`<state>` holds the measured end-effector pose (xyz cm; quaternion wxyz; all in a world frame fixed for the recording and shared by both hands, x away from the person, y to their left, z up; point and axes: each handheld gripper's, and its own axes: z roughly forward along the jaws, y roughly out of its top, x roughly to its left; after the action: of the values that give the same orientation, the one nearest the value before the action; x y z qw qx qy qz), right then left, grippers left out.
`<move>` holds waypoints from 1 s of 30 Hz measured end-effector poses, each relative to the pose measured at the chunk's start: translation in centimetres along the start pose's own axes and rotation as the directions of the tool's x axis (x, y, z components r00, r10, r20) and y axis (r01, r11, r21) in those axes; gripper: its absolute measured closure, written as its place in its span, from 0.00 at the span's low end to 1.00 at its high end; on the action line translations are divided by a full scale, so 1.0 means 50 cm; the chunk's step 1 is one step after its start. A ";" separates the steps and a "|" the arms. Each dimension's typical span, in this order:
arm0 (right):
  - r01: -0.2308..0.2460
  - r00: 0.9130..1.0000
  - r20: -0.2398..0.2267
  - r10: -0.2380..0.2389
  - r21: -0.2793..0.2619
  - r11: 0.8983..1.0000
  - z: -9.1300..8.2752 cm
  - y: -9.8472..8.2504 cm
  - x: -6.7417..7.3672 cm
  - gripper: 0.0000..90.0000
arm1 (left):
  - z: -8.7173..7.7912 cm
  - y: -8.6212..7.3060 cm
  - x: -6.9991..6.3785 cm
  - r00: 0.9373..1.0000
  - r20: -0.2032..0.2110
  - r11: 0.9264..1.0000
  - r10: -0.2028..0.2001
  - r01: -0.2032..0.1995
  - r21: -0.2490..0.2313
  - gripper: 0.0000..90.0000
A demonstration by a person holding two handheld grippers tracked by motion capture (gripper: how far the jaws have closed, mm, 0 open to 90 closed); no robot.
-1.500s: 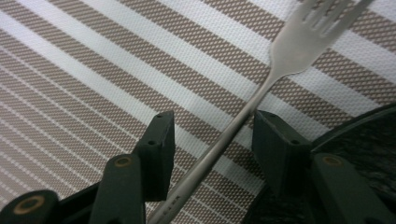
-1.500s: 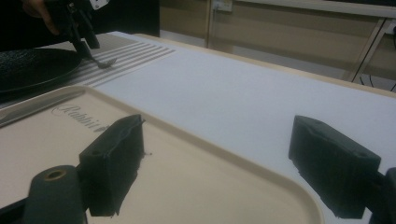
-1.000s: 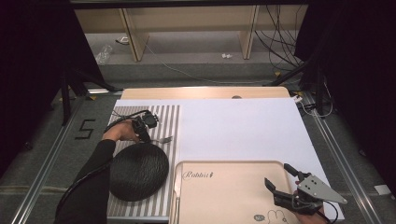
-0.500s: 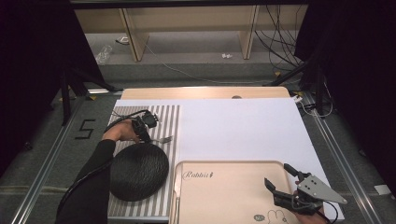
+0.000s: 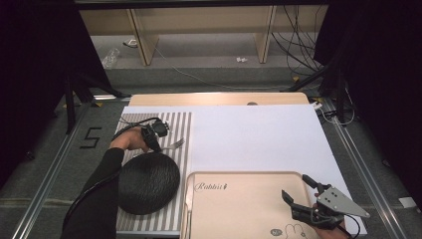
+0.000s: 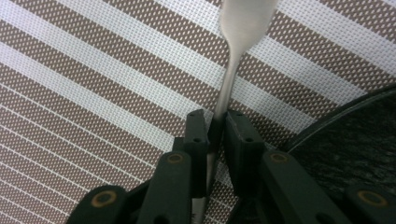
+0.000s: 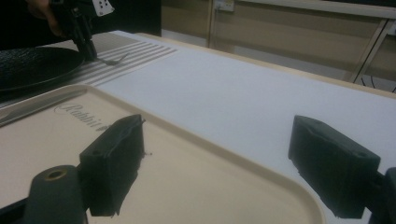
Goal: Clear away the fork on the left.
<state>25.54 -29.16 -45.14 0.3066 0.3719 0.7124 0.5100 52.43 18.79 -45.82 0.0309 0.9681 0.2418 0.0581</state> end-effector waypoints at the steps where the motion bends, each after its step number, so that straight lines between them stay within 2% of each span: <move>1: 0.000 1.000 -0.001 0.000 0.001 1.000 0.000 0.000 0.000 0.21 | 0.000 0.000 -0.001 1.000 0.000 1.000 0.005 -0.005 -0.002 0.90; 7: 0.000 1.000 -0.002 0.000 0.002 1.000 0.001 0.000 0.000 0.21 | -0.001 0.000 -0.002 1.000 -0.002 1.000 0.009 -0.009 -0.001 0.93; 9: -0.002 1.000 -0.001 0.002 0.004 1.000 0.000 0.000 -0.001 0.21 | -0.001 0.000 -0.001 0.999 -0.029 1.000 0.015 -0.015 -0.006 0.93; 11: -0.002 1.000 -0.001 0.002 0.004 1.000 0.000 0.000 -0.001 0.21 | 0.000 -0.001 0.003 0.999 -0.036 1.000 -0.005 0.004 -0.011 0.93; 14: -0.002 1.000 -0.001 0.002 0.003 1.000 0.000 0.000 -0.001 0.21 | -0.001 -0.002 0.007 0.998 -0.064 1.000 -0.009 0.009 0.001 0.93; 18: -0.003 1.000 0.000 0.003 0.001 1.000 0.002 -0.001 -0.002 0.21 | -0.015 -0.003 0.012 0.991 -0.132 1.000 -0.027 0.027 0.001 0.93; 19: -0.004 1.000 -0.001 0.004 0.000 1.000 0.002 -0.001 -0.002 0.21 | -0.019 -0.003 0.013 0.990 -0.138 0.999 -0.032 0.032 0.000 0.93; 23: -0.002 1.000 0.001 0.002 0.007 1.000 0.001 -0.001 -0.002 0.21 | -0.043 -0.002 0.018 0.979 -0.193 0.998 -0.058 0.058 -0.007 0.93; 24: -0.001 1.000 0.000 0.001 0.001 1.000 0.002 -0.001 -0.001 0.21 | -0.052 -0.001 0.017 0.976 -0.202 0.996 -0.084 0.081 -0.023 0.93; 26: -0.002 1.000 0.000 0.002 0.002 1.000 0.002 -0.001 -0.001 0.21 | -0.069 -0.002 0.016 0.978 -0.158 0.989 -0.138 0.127 -0.078 0.93; 27: -0.001 1.000 0.001 0.001 0.006 1.000 0.001 -0.001 -0.001 0.21 | -0.075 -0.002 0.015 0.977 -0.150 0.986 -0.155 0.142 -0.091 0.93; 30: -0.001 1.000 0.000 0.001 0.005 1.000 0.001 -0.001 -0.001 0.21 | -0.099 -0.002 0.010 0.969 -0.094 0.964 -0.230 0.214 -0.157 0.93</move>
<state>25.62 -29.20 -45.20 0.3055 0.3730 0.7134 0.5085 52.16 19.27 -40.90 0.0945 0.9252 0.3453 0.1258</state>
